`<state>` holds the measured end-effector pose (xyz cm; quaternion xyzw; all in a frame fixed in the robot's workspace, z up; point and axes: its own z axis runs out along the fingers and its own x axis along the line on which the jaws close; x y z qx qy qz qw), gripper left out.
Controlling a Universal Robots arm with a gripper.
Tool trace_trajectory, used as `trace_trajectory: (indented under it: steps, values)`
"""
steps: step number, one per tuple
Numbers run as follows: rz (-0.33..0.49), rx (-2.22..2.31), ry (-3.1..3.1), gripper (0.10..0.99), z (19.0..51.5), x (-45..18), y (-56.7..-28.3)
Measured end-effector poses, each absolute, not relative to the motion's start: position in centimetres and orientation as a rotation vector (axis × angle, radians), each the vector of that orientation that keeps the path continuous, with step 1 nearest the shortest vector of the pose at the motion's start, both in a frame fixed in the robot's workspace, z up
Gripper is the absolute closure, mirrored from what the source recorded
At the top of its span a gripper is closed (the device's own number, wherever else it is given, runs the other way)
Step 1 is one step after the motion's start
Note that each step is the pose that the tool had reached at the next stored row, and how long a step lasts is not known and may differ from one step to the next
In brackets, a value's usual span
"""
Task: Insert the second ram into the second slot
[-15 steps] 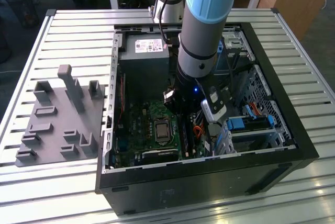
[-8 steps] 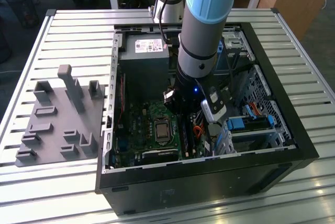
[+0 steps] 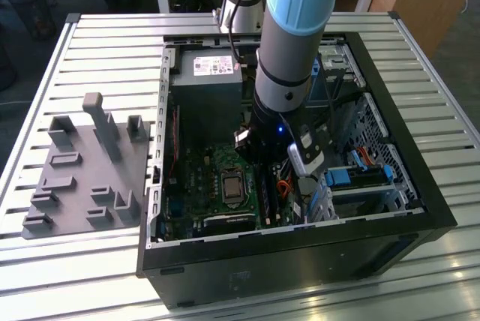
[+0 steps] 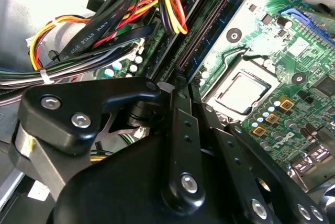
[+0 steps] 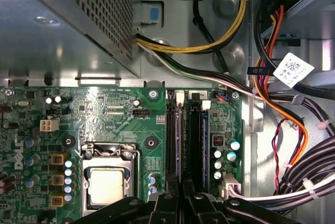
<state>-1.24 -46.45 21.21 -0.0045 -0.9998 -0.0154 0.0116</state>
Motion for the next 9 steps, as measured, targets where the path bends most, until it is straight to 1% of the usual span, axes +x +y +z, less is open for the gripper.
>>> trace_trajectory:
  steps: [9]
  values:
    - [-0.048, -0.021, -3.118, 0.949, 21.45, -1.23, -46.45]
